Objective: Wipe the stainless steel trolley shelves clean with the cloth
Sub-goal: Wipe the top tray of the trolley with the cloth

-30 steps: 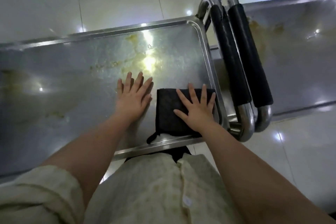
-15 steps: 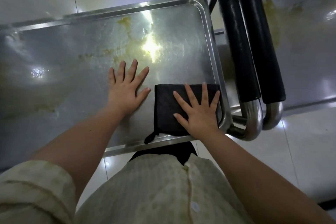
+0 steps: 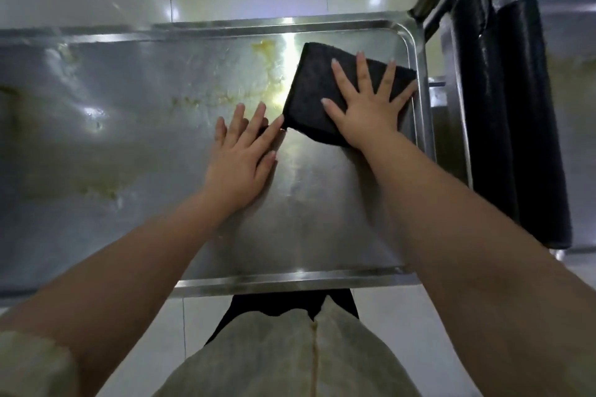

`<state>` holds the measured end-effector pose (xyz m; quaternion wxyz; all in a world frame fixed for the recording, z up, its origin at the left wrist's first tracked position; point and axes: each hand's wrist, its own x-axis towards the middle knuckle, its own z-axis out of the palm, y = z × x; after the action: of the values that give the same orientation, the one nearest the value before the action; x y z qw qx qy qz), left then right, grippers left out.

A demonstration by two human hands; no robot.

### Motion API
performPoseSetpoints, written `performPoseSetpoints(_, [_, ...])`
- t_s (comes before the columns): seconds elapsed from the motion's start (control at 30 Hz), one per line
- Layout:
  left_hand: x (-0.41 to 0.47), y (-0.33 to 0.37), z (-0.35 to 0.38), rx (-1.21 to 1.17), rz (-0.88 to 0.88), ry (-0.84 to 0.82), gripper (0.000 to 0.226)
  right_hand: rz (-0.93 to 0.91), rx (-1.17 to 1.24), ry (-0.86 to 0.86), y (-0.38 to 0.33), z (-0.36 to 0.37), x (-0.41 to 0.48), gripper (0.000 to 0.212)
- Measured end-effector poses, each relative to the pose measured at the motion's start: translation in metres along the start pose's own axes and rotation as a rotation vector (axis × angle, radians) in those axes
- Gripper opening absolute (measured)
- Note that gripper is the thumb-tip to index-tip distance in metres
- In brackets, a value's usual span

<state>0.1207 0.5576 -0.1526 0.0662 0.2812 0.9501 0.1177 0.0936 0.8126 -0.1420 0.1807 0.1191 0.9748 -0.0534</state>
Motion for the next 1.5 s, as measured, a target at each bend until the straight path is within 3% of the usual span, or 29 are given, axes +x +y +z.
performPoseSetpoints(0.17, [0.022, -0.022, -0.002, 0.048, -0.185, -0.081, 0.054, -0.114, -0.044, 0.021, 0.005, 0.017, -0.049, 0.064])
performPoseSetpoints(0.4, [0.023, -0.023, 0.002, 0.061, -0.207, -0.104, 0.054, -0.332, -0.076, -0.072, 0.008, 0.075, -0.195, 0.058])
performPoseSetpoints(0.47, [0.025, -0.024, 0.003, 0.092, -0.214, -0.121, 0.054, -0.344, -0.073, -0.045, 0.006, 0.068, -0.174, 0.059])
performPoseSetpoints(0.6, [0.026, -0.023, 0.004, 0.091, -0.219, -0.124, 0.053, -0.164, -0.039, 0.069, -0.016, 0.032, -0.065, 0.06])
performPoseSetpoints(0.8, [0.027, -0.026, 0.005, 0.079, -0.232, -0.101, 0.055, -0.138, -0.002, 0.055, -0.042, -0.014, 0.058, 0.06])
performPoseSetpoints(0.93, [0.028, -0.026, 0.005, 0.08, -0.239, -0.105, 0.055, -0.159, -0.013, 0.075, -0.032, 0.0, 0.018, 0.06])
performPoseSetpoints(1.07, [0.028, -0.024, 0.003, 0.08, -0.25, -0.118, 0.054, -0.173, 0.008, 0.078, -0.008, 0.041, -0.089, 0.061])
performPoseSetpoints(1.23, [0.028, -0.022, 0.002, 0.081, -0.262, -0.126, 0.055, -0.372, -0.048, -0.046, 0.004, 0.072, -0.188, 0.06])
performPoseSetpoints(1.3, [0.028, -0.022, 0.002, 0.073, -0.266, -0.124, 0.055, -0.342, -0.049, -0.038, 0.006, 0.064, -0.167, 0.06])
performPoseSetpoints(1.5, [0.028, -0.025, 0.004, 0.104, -0.253, -0.123, 0.056, 0.017, 0.055, 0.033, -0.022, 0.003, -0.005, 0.059])
